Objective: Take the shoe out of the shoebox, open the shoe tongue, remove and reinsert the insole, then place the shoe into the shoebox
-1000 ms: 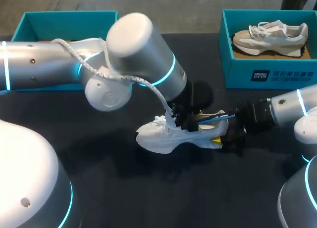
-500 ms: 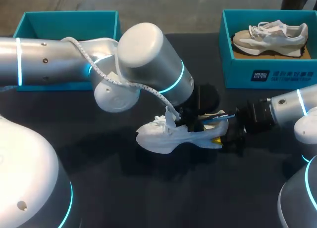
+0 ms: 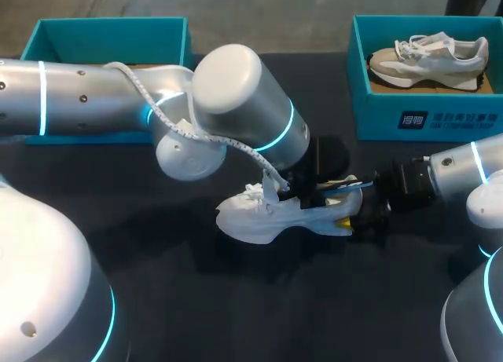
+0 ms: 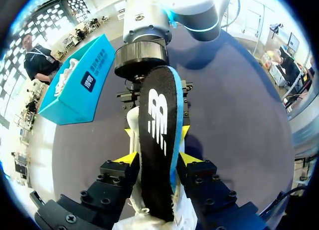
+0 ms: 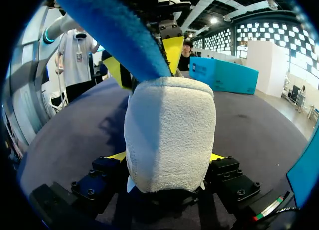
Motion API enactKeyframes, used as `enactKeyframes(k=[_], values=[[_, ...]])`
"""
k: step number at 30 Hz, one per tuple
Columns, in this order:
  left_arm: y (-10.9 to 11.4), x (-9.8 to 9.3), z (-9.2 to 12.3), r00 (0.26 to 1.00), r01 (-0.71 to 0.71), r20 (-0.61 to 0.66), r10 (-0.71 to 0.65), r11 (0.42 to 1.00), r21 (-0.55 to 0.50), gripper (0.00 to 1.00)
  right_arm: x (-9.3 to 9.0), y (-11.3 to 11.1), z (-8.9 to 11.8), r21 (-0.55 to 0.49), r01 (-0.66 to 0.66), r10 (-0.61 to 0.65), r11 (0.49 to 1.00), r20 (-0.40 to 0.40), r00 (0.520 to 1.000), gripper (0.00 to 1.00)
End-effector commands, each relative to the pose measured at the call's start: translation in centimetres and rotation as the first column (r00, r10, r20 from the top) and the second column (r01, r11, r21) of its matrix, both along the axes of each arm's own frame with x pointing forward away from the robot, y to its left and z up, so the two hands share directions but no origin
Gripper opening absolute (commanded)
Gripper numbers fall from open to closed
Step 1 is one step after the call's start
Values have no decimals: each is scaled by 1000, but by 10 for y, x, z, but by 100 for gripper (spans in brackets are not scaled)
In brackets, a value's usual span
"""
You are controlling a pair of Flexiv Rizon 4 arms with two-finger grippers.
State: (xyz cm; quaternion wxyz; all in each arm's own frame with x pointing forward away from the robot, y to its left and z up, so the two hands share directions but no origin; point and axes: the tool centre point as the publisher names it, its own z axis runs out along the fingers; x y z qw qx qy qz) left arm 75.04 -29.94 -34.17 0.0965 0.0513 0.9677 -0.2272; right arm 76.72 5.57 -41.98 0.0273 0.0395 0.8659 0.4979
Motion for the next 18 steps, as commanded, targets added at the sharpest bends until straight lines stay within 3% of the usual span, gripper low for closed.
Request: enactKeyframes(k=[1,6,8,12,18], values=[[-5,4,-7,1000,10,-7,-10,1000,2,45,0,2,-1,-6,2,-2,1000,-1,1000,0],[-6,3,-7,1000,20,-12,-20,1000,0,23,0,2,-1,-6,2,-2,1000,-1,1000,0],[-6,2,-6,1000,25,-12,-25,1000,-3,20,0,2,-1,-6,2,-2,1000,-1,1000,0],[-5,0,-5,999,33,-13,-33,999,-2,0,0,2,-1,-6,2,-2,1000,-1,1000,0],[-2,-2,6,999,46,-16,-47,999,-19,0,0,2,-1,-6,2,-2,1000,-1,1000,0]])
